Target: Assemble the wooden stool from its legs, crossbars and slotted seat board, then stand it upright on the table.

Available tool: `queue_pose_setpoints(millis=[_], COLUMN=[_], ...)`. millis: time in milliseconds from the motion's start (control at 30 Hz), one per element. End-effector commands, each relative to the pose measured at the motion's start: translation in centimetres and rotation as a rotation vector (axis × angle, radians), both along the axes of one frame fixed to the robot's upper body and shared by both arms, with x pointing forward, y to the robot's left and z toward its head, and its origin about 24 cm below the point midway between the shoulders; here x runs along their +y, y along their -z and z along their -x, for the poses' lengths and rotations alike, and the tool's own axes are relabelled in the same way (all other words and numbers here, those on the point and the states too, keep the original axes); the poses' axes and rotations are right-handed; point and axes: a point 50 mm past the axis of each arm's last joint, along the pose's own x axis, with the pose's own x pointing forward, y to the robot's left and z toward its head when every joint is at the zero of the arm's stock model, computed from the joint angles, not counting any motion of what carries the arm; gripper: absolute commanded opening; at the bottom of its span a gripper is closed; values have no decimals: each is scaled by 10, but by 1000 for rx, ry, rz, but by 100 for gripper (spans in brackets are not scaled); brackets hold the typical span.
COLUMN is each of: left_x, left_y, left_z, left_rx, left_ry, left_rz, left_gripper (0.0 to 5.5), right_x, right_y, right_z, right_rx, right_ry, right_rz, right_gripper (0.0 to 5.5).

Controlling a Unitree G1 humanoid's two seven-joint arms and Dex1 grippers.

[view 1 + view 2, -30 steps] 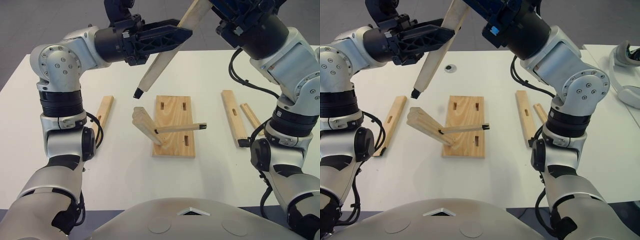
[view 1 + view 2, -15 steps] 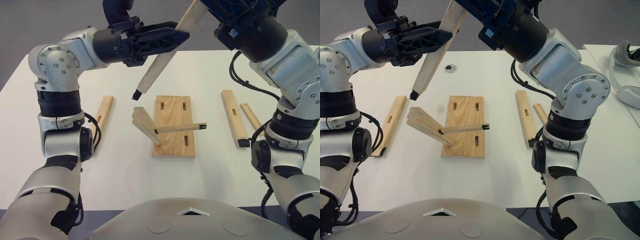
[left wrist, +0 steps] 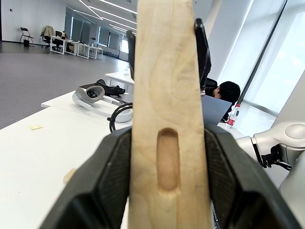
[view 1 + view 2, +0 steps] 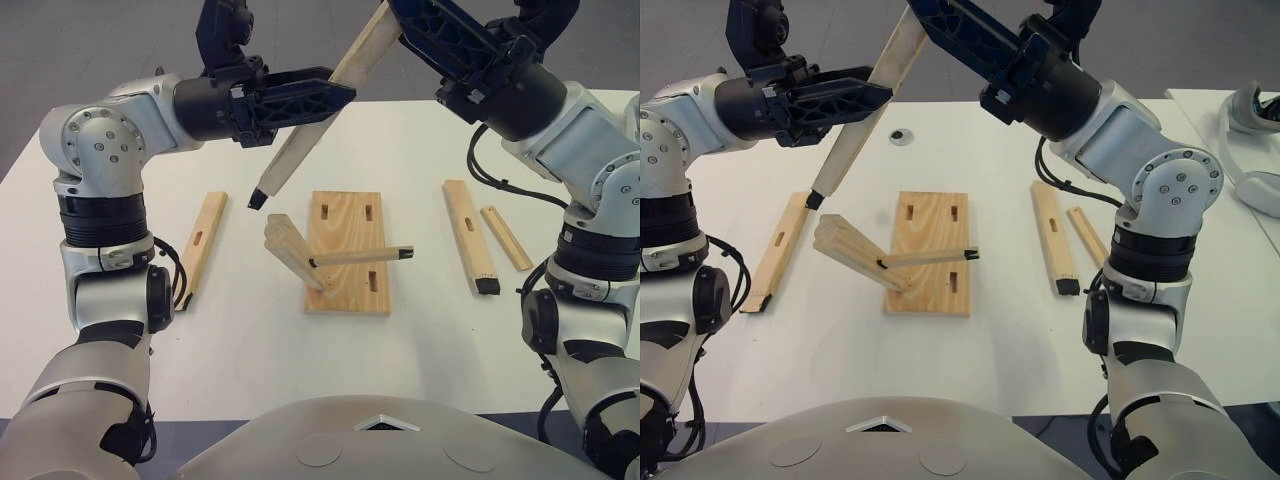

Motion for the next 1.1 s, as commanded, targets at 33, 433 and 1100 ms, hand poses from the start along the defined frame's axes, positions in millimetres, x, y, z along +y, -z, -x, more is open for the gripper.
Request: queue_pose_setpoints(millis=[33,433,1100], left_x=[1,-2,140], left_y=[-5,0,73], left_z=[-1,-11,5], left_rx=[-16,-23,-144], left_ry=[-11,-120,-933], left_rz=[5,49,-46], left_gripper=[206,272,330], right_x=[-4,-1,-68], right_y=[-3,-1,50], right_z=[-2,-10,-3], right_rx=[-12,4,-304], right_ry=[16,67,169], right_rz=[8,0,487], right_gripper=[211,211,210])
